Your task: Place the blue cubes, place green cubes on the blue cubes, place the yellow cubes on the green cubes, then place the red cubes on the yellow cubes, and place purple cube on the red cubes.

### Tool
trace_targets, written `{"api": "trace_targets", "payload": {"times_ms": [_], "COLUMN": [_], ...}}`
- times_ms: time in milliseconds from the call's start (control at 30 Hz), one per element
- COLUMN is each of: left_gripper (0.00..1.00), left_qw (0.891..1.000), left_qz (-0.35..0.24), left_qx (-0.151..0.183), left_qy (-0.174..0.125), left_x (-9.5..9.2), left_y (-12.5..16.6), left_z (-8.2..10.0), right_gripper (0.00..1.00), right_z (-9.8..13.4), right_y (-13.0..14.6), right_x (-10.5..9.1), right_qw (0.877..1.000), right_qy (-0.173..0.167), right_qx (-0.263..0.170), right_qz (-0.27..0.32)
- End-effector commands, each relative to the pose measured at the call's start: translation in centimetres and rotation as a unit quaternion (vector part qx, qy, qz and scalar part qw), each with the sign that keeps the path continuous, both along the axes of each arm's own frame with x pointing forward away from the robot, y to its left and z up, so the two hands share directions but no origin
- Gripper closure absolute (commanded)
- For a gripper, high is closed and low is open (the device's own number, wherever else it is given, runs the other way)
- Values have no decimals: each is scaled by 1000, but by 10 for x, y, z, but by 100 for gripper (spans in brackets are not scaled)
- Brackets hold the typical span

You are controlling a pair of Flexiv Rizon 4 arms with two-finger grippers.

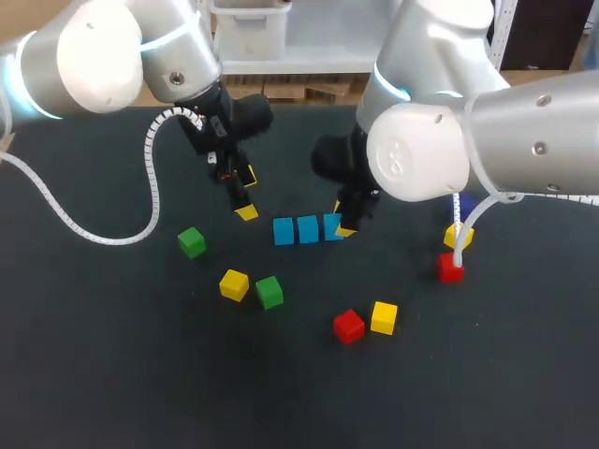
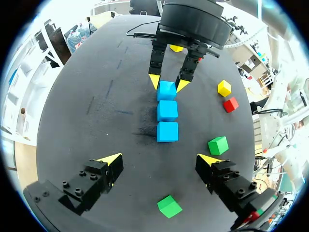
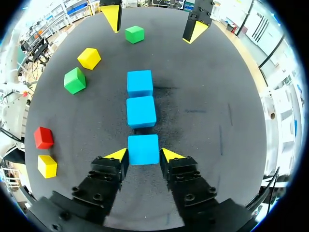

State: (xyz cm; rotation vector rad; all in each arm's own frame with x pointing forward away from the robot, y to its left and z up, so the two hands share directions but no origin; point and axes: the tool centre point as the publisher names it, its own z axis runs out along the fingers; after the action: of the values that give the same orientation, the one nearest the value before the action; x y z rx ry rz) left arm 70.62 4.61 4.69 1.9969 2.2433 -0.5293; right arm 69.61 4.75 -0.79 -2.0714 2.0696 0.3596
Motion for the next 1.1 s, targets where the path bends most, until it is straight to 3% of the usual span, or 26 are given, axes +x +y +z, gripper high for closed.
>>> {"api": "trace_targets", "payload": {"times_ms": [33,100,233,300,400,1100], "left_gripper": [0,0,0,0,0,0], "left_qw": [1000,1000,1000,1000,1000,1000], "left_qz": [0,0,0,0,0,0], "left_qx": [-1,-1,-1,-1,-1,-1], "left_qy": [-1,-1,-1,-1,-1,-1], "left_x": [-1,-1,-1,-1,-1,-1], "left_y": [1,1,1,1,1,1], "left_z": [0,0,0,0,0,0], "right_gripper": [51,44,39,28,0,0], "right_z": [0,0,-1,0,4,73], "right_y": [0,0,0,-1,-2,-59], "right_x": [0,0,0,0,-1,-18], "right_qw": [1000,1000,1000,1000,1000,998], "right_qy": [1,2,2,2,1,-5], "right_qx": [1,1,2,2,2,38], "right_qz": [1,2,2,1,1,-48]}}
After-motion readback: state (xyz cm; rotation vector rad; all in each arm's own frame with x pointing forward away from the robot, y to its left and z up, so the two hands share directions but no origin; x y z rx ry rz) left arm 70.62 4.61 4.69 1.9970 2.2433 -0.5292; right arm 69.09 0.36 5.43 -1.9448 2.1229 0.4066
